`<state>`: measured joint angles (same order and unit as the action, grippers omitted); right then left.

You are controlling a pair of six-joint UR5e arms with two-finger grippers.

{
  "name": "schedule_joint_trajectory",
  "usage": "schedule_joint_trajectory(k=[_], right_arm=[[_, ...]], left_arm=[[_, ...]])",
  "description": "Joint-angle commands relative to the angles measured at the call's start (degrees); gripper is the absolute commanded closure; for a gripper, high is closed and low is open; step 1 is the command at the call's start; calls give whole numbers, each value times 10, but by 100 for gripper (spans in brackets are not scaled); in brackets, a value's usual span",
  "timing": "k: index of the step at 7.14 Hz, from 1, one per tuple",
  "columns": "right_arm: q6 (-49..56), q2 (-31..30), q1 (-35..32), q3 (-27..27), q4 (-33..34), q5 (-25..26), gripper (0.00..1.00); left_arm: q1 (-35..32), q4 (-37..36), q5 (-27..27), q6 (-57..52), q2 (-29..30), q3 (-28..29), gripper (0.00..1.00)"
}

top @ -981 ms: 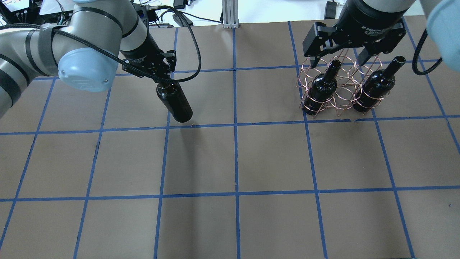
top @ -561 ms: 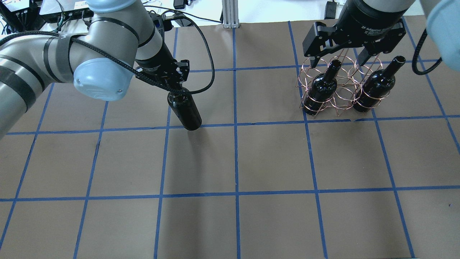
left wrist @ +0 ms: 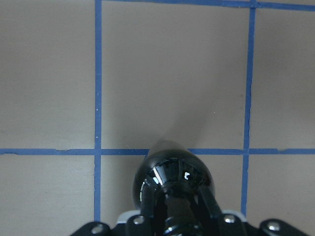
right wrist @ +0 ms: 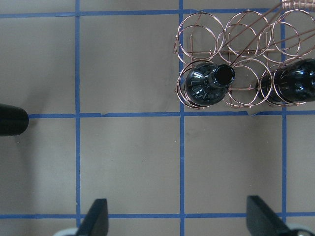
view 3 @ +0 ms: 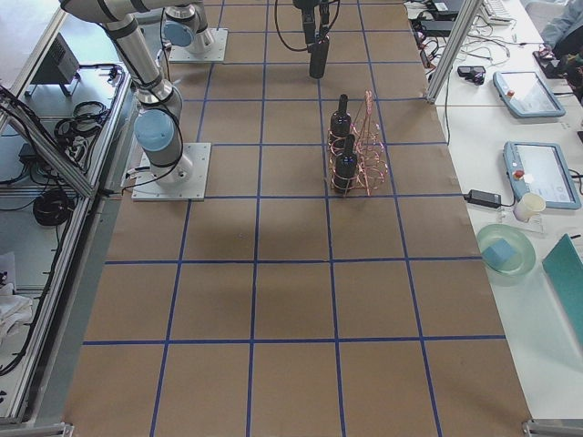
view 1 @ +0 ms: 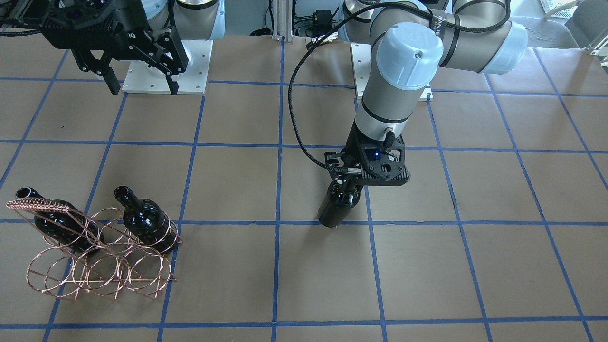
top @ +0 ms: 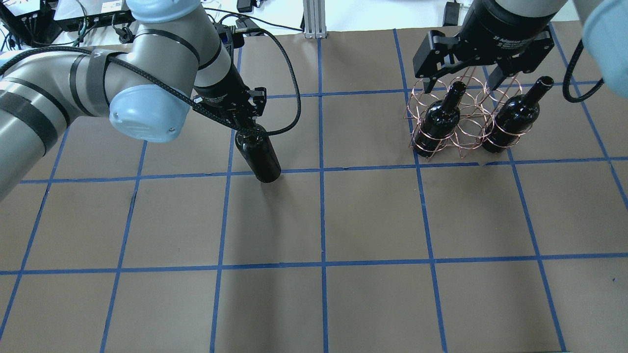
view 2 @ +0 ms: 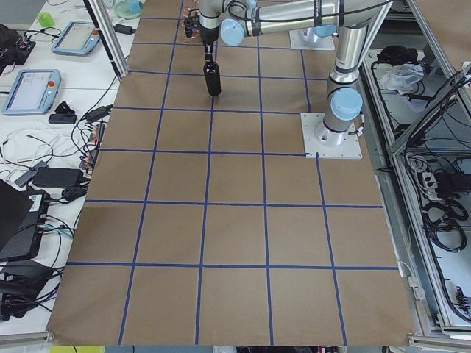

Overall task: Place wine into wine basket
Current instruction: 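Carry the dark wine bottle with the left gripper toward the table center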

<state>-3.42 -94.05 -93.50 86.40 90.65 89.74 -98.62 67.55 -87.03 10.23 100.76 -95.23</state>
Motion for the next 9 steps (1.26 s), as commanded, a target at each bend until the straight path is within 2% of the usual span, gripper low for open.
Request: schedule_joint_trajectory(k=[1, 5, 7, 8, 9], right_arm=[[8, 1, 0, 1, 0, 0, 0], [9, 0, 0, 4, -2, -1, 0], [45, 1, 1, 4, 0, 0, 0], [43, 2, 1, 6, -2, 1, 0], [37, 1, 1, 7, 1, 1, 0]], left_arm=[[-7, 3, 0, -3, 1, 0, 100], [-9, 7, 3, -7, -1, -16, 100], [-9, 0, 5, -5, -1, -15, 100], [-9, 4, -1, -7, -1, -15, 72], [-9, 5, -2, -9, 0, -15, 1]])
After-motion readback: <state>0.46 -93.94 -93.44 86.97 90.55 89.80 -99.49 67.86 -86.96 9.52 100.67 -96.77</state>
